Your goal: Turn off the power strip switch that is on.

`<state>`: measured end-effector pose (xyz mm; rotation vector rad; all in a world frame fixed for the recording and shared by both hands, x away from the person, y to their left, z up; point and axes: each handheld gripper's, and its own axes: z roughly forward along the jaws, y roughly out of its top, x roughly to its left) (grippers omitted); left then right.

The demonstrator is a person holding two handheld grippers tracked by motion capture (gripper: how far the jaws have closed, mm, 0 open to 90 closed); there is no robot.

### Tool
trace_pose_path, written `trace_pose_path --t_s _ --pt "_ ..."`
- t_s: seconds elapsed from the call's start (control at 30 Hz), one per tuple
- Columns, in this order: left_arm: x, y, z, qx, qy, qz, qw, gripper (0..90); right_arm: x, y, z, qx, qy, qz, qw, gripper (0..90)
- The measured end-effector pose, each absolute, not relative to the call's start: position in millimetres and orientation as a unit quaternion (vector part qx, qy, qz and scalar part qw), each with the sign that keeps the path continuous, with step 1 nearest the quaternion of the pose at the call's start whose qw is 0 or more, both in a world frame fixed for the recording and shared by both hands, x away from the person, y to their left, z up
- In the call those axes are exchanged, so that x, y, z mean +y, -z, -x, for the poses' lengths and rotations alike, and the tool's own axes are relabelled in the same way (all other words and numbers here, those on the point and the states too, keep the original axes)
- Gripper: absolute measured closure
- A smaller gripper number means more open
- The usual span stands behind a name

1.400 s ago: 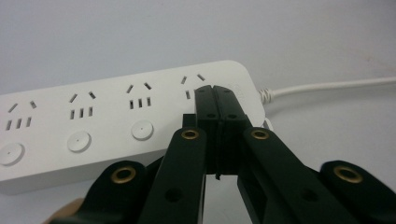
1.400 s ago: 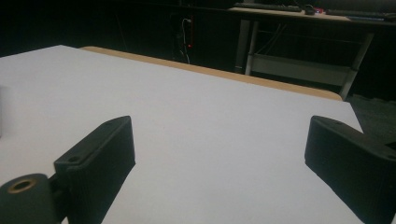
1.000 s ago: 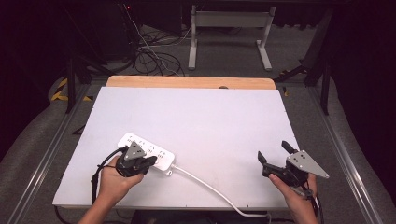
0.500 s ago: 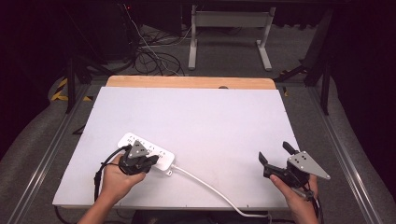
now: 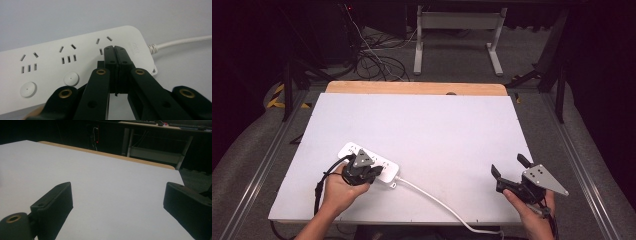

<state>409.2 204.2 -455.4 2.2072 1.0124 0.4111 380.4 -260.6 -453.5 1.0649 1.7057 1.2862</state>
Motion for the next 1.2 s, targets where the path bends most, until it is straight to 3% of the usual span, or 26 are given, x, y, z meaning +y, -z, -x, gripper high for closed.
trace_pose_path --t_s 0.4,0.63,0.77,1.2 --pt "207.4 459.0 -411.9 0.402 -0.142 -0.839 0.338 89.9 -259.6 453.6 -379.6 0.668 -0.499 -0.412 0.367 9.0" --pt "207.7 458.9 -412.0 0.402 -0.160 -0.839 0.329 90.0 -258.6 453.6 -379.5 0.668 -0.501 -0.410 0.366 9.0" --pt "211.9 461.0 -413.7 0.418 -0.134 -0.827 0.350 90.0 -258.0 453.5 -379.6 0.669 -0.501 -0.409 0.365 9.0" --pt "207.0 460.3 -410.6 0.421 -0.159 -0.828 0.336 90.0 -255.7 453.4 -380.7 0.673 -0.502 -0.406 0.361 9.0"
